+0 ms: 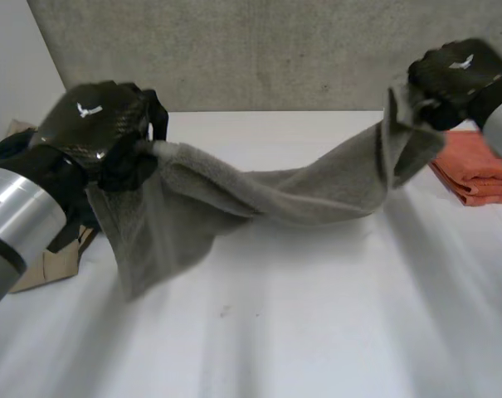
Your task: Fold the laundry.
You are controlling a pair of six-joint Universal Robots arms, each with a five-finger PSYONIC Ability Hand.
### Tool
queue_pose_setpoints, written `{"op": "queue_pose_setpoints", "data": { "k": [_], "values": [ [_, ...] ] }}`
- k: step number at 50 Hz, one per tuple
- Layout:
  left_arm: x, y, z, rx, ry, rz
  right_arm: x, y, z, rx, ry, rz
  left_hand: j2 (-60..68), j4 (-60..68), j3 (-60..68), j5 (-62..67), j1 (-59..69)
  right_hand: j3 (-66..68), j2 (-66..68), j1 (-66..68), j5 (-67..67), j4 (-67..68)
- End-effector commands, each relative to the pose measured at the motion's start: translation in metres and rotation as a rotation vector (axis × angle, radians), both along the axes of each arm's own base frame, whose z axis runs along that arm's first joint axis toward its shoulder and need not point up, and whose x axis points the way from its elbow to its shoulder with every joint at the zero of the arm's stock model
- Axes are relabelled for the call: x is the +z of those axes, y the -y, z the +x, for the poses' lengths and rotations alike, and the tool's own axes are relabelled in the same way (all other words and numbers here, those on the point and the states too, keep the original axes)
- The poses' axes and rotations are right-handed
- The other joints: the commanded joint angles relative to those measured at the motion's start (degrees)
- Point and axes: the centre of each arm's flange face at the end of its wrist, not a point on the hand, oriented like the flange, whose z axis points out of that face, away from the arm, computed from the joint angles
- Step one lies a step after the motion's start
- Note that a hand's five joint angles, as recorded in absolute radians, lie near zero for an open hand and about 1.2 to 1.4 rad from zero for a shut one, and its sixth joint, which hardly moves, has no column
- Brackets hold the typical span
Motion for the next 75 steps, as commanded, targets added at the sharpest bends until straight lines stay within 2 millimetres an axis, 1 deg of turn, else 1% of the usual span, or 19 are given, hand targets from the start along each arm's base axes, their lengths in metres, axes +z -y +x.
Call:
{"op": "queue_pose_setpoints", "data": {
  "k": [1, 8, 12, 14, 17, 20, 21, 24, 25, 30, 32, 35, 41, 48, 57, 61, 64, 69, 75],
  "values": [
    [0.007, -0.011, 0.001, -0.014, -0.013, -0.026, -0.001, 0.021, -0.004, -0.044, 0.026, 0.034, 11.57, 11.41, 11.90, 13.61, 14.51, 12.22, 12.67, 16.55, 13.71, 11.49],
    [0.003, -0.008, -0.001, -0.017, -0.015, -0.039, -0.048, 0.077, -0.003, -0.217, 0.011, 0.030, 11.57, 11.41, 11.90, 13.61, 14.51, 12.22, 12.67, 16.55, 13.71, 11.49],
    [-0.015, 0.007, -0.007, -0.014, -0.007, -0.016, -0.071, 0.072, -0.005, -0.235, -0.040, 0.097, 11.57, 11.41, 11.90, 13.61, 14.51, 12.22, 12.67, 16.55, 13.71, 11.49],
    [-0.038, 0.020, -0.012, -0.013, 0.022, 0.044, -0.082, 0.065, -0.007, -0.225, -0.087, 0.137, 11.57, 11.41, 11.90, 13.61, 14.51, 12.22, 12.67, 16.55, 13.71, 11.49],
    [-0.060, 0.038, -0.017, -0.005, 0.059, 0.077, -0.078, 0.061, -0.010, -0.225, -0.109, 0.118, 11.57, 11.41, 11.90, 13.61, 14.51, 12.22, 12.67, 16.55, 13.71, 11.49],
    [-0.068, 0.078, -0.029, 0.011, 0.112, -0.034, -0.066, 0.067, -0.007, -0.225, -0.088, 0.044, 11.57, 11.41, 11.90, 13.61, 14.51, 12.22, 12.67, 16.55, 13.71, 11.49],
    [-0.061, 0.105, -0.037, 0.034, 0.136, -0.151, -0.050, 0.077, -0.004, -0.226, -0.052, -0.051, 11.57, 11.41, 11.90, 13.61, 14.51, 12.22, 12.67, 16.55, 13.71, 11.49],
    [-0.032, 0.137, -0.047, 0.072, 0.143, -0.356, -0.011, 0.094, 0.001, -0.226, 0.039, -0.287, 11.57, 11.41, 11.90, 13.61, 14.51, 12.22, 12.67, 16.55, 13.71, 11.49],
    [-0.004, 0.152, -0.055, 0.093, 0.129, -0.505, 0.002, 0.098, 0.001, -0.226, 0.070, -0.357, 11.57, 11.41, 11.90, 13.61, 14.51, 12.22, 12.67, 16.55, 13.71, 11.49],
    [0.090, 0.174, -0.057, 0.181, -0.037, -0.853, 0.066, 0.100, 0.001, -0.191, 0.279, -0.687, 11.57, 11.41, 11.90, 13.61, 14.51, 12.22, 12.67, 16.55, 13.71, 11.49],
    [0.112, 0.176, -0.053, 0.204, -0.137, -0.908, 0.087, 0.095, -0.001, -0.170, 0.343, -0.777, 11.57, 11.41, 11.90, 13.61, 14.51, 12.22, 12.67, 16.55, 13.71, 11.49],
    [0.116, 0.181, -0.045, 0.222, -0.194, -0.908, 0.091, 0.093, -0.004, -0.146, 0.365, -0.773, 11.57, 11.41, 11.90, 13.61, 14.51, 12.22, 12.67, 16.55, 13.71, 11.49],
    [0.071, 0.189, -0.043, 0.216, -0.138, -0.774, 0.058, 0.098, -0.009, -0.107, 0.326, -0.634, 11.57, 11.41, 11.90, 13.61, 14.51, 12.22, 12.67, 16.55, 13.71, 11.49],
    [-0.024, 0.182, -0.042, 0.189, -0.014, -0.518, -0.018, 0.105, -0.032, -0.039, 0.205, -0.315, 11.57, 11.41, 11.90, 13.61, 14.51, 12.22, 12.67, 16.55, 13.71, 11.49],
    [-0.145, 0.141, -0.027, 0.154, 0.187, -0.189, -0.139, 0.063, -0.034, 0.023, 0.026, 0.194, 11.57, 11.41, 11.90, 13.61, 14.51, 12.22, 12.67, 16.55, 13.71, 11.49],
    [-0.173, 0.117, -0.019, 0.134, 0.299, -0.090, -0.160, 0.041, -0.046, 0.017, -0.128, 0.300, 11.57, 11.41, 11.90, 13.61, 14.51, 12.22, 12.67, 16.55, 13.71, 11.49],
    [-0.177, 0.105, -0.014, 0.125, 0.364, -0.050, -0.165, 0.033, -0.055, 0.015, -0.194, 0.346, 3.72, 3.56, 4.05, 5.76, 6.66, 12.22, 12.67, 16.55, 13.71, 11.49],
    [-0.161, 0.082, -0.005, 0.099, 0.478, 0.001, -0.156, 0.021, -0.060, 0.005, -0.239, 0.355, -32.69, -32.85, -32.37, -30.65, -29.76, -36.21, -35.76, -31.88, -34.72, -36.94],
    [-0.133, 0.074, -0.004, 0.091, 0.490, 0.018, -0.138, 0.018, -0.064, -0.062, -0.190, 0.350, -46.26, -46.42, -45.94, -44.22, -43.33, -44.57, -44.12, -40.24, -43.08, -45.30]
  ]
}}
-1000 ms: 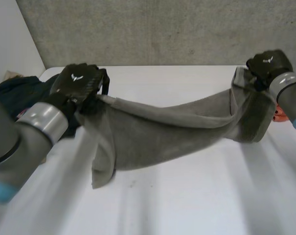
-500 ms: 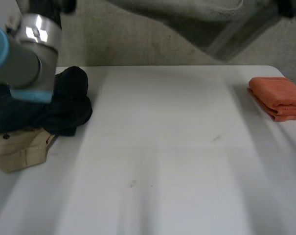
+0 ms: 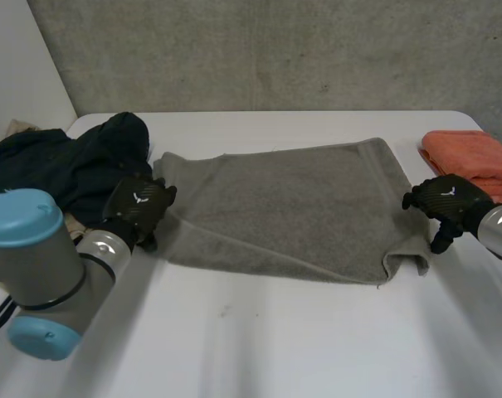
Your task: Fold the laundry.
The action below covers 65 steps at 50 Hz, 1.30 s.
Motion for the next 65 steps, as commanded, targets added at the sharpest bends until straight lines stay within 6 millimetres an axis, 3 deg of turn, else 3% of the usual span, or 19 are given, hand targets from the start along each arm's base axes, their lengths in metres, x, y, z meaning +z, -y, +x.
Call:
{"op": "queue_pose_setpoints", "data": {
  "k": [1, 7, 12, 20, 24, 29, 30, 33, 35, 36, 38, 42, 52, 60, 65],
  "values": [
    [0.038, -0.010, 0.002, -0.008, 0.024, 0.012, 0.025, -0.004, -0.005, -0.106, 0.046, -0.025, -5.63, -5.18, -5.75, -5.05, -3.57, -4.27, -3.84, -4.02, -2.96, -4.10],
    [0.068, 0.000, -0.004, -0.009, -0.011, -0.045, 0.040, -0.012, -0.008, -0.239, 0.071, -0.010, -6.31, -5.86, -6.42, -5.73, -4.24, -4.12, -3.68, -3.87, -2.81, -3.94],
    [0.070, 0.006, -0.004, 0.006, -0.040, 0.022, 0.044, -0.038, 0.016, -0.230, 0.052, 0.028, -6.81, -6.36, -6.93, -6.23, -4.75, -2.77, -2.34, -2.52, -1.46, -2.59],
    [0.032, 0.033, -0.007, 0.031, 0.002, 0.205, 0.018, -0.052, 0.028, -0.194, 0.025, 0.052, -9.34, -8.89, -9.46, -8.76, -7.28, -0.75, -0.32, -0.51, 0.55, -0.58],
    [0.015, 0.058, 0.003, 0.072, 0.013, 0.251, 0.001, -0.049, 0.033, -0.172, 0.016, 0.012, -8.33, -7.88, -8.45, -7.75, -6.27, 2.61, 3.04, 2.86, 3.92, 2.78],
    [0.008, 0.075, 0.003, 0.058, 0.005, 0.265, -0.015, -0.041, 0.040, -0.140, -0.006, -0.042, -7.82, -7.37, -7.94, -7.24, -5.76, 5.80, 6.23, 6.05, 7.11, 5.98],
    [0.007, 0.076, 0.002, 0.050, 0.003, 0.271, -0.017, -0.041, 0.041, -0.133, -0.012, -0.043, -7.66, -7.20, -7.77, -7.07, -5.59, 8.64, 9.07, 8.89, 9.95, 8.82],
    [-0.001, 0.077, 0.000, 0.030, 0.008, 0.312, -0.024, -0.038, 0.045, -0.108, -0.025, -0.057, 4.40, 4.85, 4.29, 4.98, 6.46, 48.92, 49.35, 49.17, 50.23, 49.09],
    [-0.004, 0.077, -0.001, 0.025, 0.009, 0.331, -0.020, -0.031, 0.046, -0.115, -0.009, -0.110, 23.70, 24.15, 23.58, 24.28, 25.76, 53.69, 54.12, 53.94, 55.00, 53.86],
    [-0.006, 0.076, -0.001, 0.022, 0.013, 0.344, -0.019, -0.029, 0.046, -0.120, -0.005, -0.129, 40.79, 41.24, 40.67, 41.37, 42.85, 53.69, 54.12, 53.94, 55.00, 53.87],
    [-0.007, 0.075, -0.002, 0.019, 0.015, 0.347, -0.019, -0.027, 0.046, -0.123, 0.003, -0.153, 52.50, 52.95, 52.38, 53.08, 54.56, 53.69, 54.12, 53.94, 55.00, 53.87],
    [-0.006, 0.073, -0.004, 0.013, 0.015, 0.346, -0.015, -0.025, 0.046, -0.130, 0.008, -0.183, 52.54, 53.00, 52.43, 53.13, 54.61, 53.69, 54.12, 53.94, 55.00, 53.87],
    [0.007, 0.083, -0.003, 0.036, 0.001, 0.280, -0.001, -0.043, 0.046, -0.122, 0.014, -0.189, 52.54, 53.00, 52.43, 53.13, 54.61, 53.69, 54.12, 53.94, 55.00, 53.87],
    [0.009, 0.075, -0.008, 0.042, -0.006, 0.290, 0.003, -0.048, 0.046, -0.120, 0.015, -0.192, 52.54, 53.00, 52.43, 53.13, 54.61, 53.69, 54.12, 53.94, 55.00, 53.87],
    [0.030, 0.064, -0.015, 0.065, -0.075, 0.256, 0.009, -0.049, 0.045, -0.120, 0.018, -0.207, 52.54, 53.00, 52.43, 53.13, 54.61, 53.42, 53.85, 53.66, 54.72, 53.59]
  ]
}}
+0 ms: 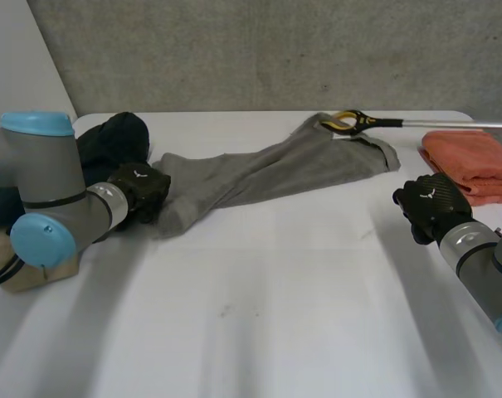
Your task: Fold the laundry.
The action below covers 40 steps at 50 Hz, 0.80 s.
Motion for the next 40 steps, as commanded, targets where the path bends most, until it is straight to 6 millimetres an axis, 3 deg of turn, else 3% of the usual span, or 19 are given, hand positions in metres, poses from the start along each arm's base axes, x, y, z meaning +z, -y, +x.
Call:
{"op": "queue_pose_setpoints", "data": {
  "k": [1, 5, 8, 9, 14, 16, 18, 23, 27, 40],
  "values": [
    [0.031, -0.017, -0.007, 0.042, -0.100, -0.042, 0.011, -0.002, 0.000, 0.001, 0.005, -0.024, 11.71, 11.41, 11.90, 13.97, 12.89, 10.77, 11.16, 13.54, 12.07, 10.19],
    [0.050, -0.029, -0.004, 0.052, -0.163, -0.075, 0.017, -0.005, -0.001, 0.007, 0.001, -0.025, 11.71, 11.41, 11.90, 13.97, 12.89, 1.88, 2.26, 4.64, 3.18, 1.30],
    [0.052, -0.035, -0.003, 0.051, -0.159, -0.074, 0.019, -0.006, 0.000, 0.010, 0.000, -0.016, 9.40, 9.10, 9.59, 11.66, 10.59, -0.84, -0.45, 1.93, 0.46, -1.42],
    [0.049, -0.041, -0.002, 0.049, -0.146, -0.046, 0.019, -0.006, 0.000, 0.010, 0.000, -0.012, -2.44, -2.75, -2.26, -0.19, -1.26, -1.51, -1.13, 1.25, -0.21, -2.09],
    [0.044, -0.057, -0.003, 0.024, -0.060, 0.053, 0.019, -0.007, 0.001, 0.016, 0.000, -0.006, -28.78, -29.08, -28.59, -26.52, -27.59, -4.71, -4.32, -1.94, -3.41, -5.29],
    [0.048, -0.046, -0.008, 0.019, -0.069, 0.015, 0.019, -0.007, 0.001, 0.016, 0.000, -0.006, -44.50, -44.81, -44.32, -42.25, -43.32, -6.55, -6.17, -3.79, -5.25, -7.13],
    [0.050, -0.036, -0.012, 0.022, -0.076, -0.031, 0.019, -0.008, 0.002, 0.019, 0.000, -0.006, -50.65, -50.96, -50.47, -48.39, -49.47, -8.40, -8.02, -5.64, -7.10, -8.98],
    [0.054, -0.008, -0.021, 0.038, -0.117, -0.131, 0.016, -0.015, 0.010, 0.045, 0.000, 0.007, -50.67, -50.98, -50.49, -48.42, -49.49, -14.12, -13.74, -11.36, -12.82, -14.70],
    [0.039, 0.013, -0.025, 0.053, -0.121, -0.147, 0.016, -0.017, 0.010, 0.044, 0.001, 0.007, -50.50, -50.81, -50.32, -48.25, -49.32, -16.15, -15.76, -13.38, -14.84, -16.72],
    [-0.024, 0.020, -0.032, 0.050, -0.060, -0.001, 0.020, -0.012, 0.007, 0.031, 0.001, -0.009, -47.15, -47.45, -46.96, -44.89, -45.97, -19.34, -18.95, -16.57, -18.04, -19.91]
  ]
}}
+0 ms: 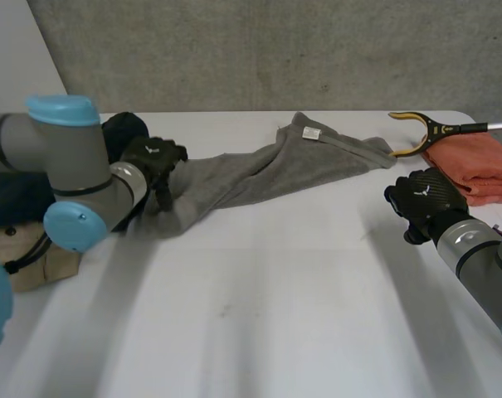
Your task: Fold the laundry.
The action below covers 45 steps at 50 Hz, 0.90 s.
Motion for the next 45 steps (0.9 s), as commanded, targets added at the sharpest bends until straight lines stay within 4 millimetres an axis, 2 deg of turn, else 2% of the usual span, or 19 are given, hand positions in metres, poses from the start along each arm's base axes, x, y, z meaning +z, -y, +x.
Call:
{"op": "queue_pose_setpoints", "data": {
  "k": [1, 2, 4, 6, 7, 10, 13, 14, 17, 18, 21, 23, 28, 31, 32, 35, 39, 40, 45],
  "values": [
    [-0.036, 0.001, -0.002, -0.002, 0.036, 0.088, 0.003, 0.004, -0.002, -0.012, 0.000, -0.014, 4.40, 4.73, 4.45, 5.21, 3.85, 1.32, 1.29, 0.85, 2.68, 1.61],
    [-0.038, 0.002, -0.002, -0.003, 0.036, 0.091, 0.003, 0.004, -0.002, -0.013, 0.000, -0.015, 6.91, 7.24, 6.96, 7.72, 6.36, -1.36, -1.39, -1.83, 0.00, -1.07],
    [-0.043, 0.002, -0.004, -0.006, 0.039, 0.102, 0.004, 0.005, -0.003, -0.015, 0.002, -0.017, 25.86, 26.19, 25.91, 26.67, 25.31, -5.07, -5.10, -5.54, -3.71, -4.78],
    [-0.042, 0.000, -0.005, -0.010, 0.041, 0.107, 0.006, 0.007, -0.003, -0.020, 0.002, -0.025, 46.19, 46.52, 46.24, 47.00, 45.64, -13.11, -13.14, -13.57, -11.75, -12.82],
    [-0.041, -0.002, -0.007, -0.015, 0.044, 0.109, 0.007, 0.008, -0.003, -0.020, 0.003, -0.029, 61.76, 62.09, 61.81, 62.57, 61.22, -16.49, -16.52, -16.96, -15.14, -16.20],
    [-0.036, -0.008, -0.013, -0.033, 0.047, 0.105, 0.016, 0.014, -0.001, -0.019, 0.008, -0.063, 61.92, 62.25, 61.97, 62.73, 61.37, -25.40, -25.43, -25.87, -24.04, -25.11],
    [0.001, -0.019, -0.021, -0.060, 0.025, 0.040, 0.027, 0.022, 0.000, -0.019, 0.015, -0.101, 61.92, 62.25, 61.97, 62.73, 61.37, -31.48, -31.51, -31.94, -30.12, -31.19],
    [0.027, -0.026, -0.023, -0.069, 0.006, -0.006, 0.036, 0.027, 0.001, -0.018, 0.019, -0.128, 61.92, 62.25, 61.97, 62.73, 61.37, -34.83, -34.86, -35.30, -33.47, -34.54],
    [0.057, -0.036, -0.019, -0.071, -0.013, -0.057, 0.052, 0.036, 0.004, -0.008, 0.025, -0.176, 61.92, 62.25, 61.97, 62.73, 61.37, -35.79, -35.82, -36.25, -34.43, -35.50],
    [0.080, -0.048, -0.016, -0.083, -0.029, -0.100, 0.063, 0.042, 0.007, 0.000, 0.028, -0.206, 61.92, 62.25, 61.97, 62.73, 61.37, -35.79, -35.82, -36.25, -34.43, -35.50],
    [0.095, -0.055, -0.014, -0.085, -0.037, -0.132, 0.074, 0.054, 0.010, 0.019, 0.043, -0.237, 61.92, 62.25, 61.97, 62.73, 61.37, -35.79, -35.82, -36.25, -34.43, -35.50],
    [0.117, -0.068, -0.009, -0.089, -0.051, -0.181, 0.075, 0.070, 0.018, 0.066, 0.051, -0.248, 61.92, 62.25, 61.97, 62.73, 61.37, -35.79, -35.82, -36.25, -34.43, -35.50],
    [0.139, -0.102, -0.010, -0.138, -0.051, -0.220, 0.074, 0.092, 0.035, 0.188, 0.070, -0.269, 61.92, 62.25, 61.97, 62.73, 61.37, -35.79, -35.82, -36.25, -34.43, -35.50],
    [0.146, -0.128, -0.015, -0.183, -0.048, -0.233, 0.067, 0.100, 0.051, 0.274, 0.082, -0.265, 61.92, 62.25, 61.97, 62.73, 61.37, -35.79, -35.82, -36.25, -34.43, -35.50],
    [0.148, -0.135, -0.016, -0.196, -0.048, -0.235, 0.061, 0.098, 0.066, 0.334, 0.090, -0.267, 61.92, 62.25, 61.97, 62.73, 61.37, -35.79, -35.82, -36.25, -34.43, -35.50],
    [0.152, -0.159, -0.020, -0.245, -0.043, -0.248, 0.051, 0.094, 0.089, 0.420, 0.100, -0.263, 61.92, 62.25, 61.97, 62.73, 61.37, -35.79, -35.82, -36.25, -34.43, -35.50],
    [0.157, -0.187, -0.023, -0.304, -0.033, -0.269, 0.024, 0.082, 0.121, 0.537, 0.113, -0.224, 61.92, 62.25, 61.97, 62.73, 61.37, -35.79, -35.82, -36.25, -34.43, -35.50],
    [0.159, -0.196, -0.023, -0.321, -0.031, -0.277, 0.010, 0.075, 0.133, 0.580, 0.116, -0.197, 61.92, 62.25, 61.97, 62.73, 61.37, -35.79, -35.82, -36.25, -34.43, -35.50],
    [0.162, -0.211, -0.020, -0.343, -0.030, -0.302, -0.033, 0.044, 0.160, 0.710, 0.117, -0.037, 61.92, 62.25, 61.97, 62.73, 61.37, -35.79, -35.82, -36.25, -34.43, -35.50]
  ]
}}
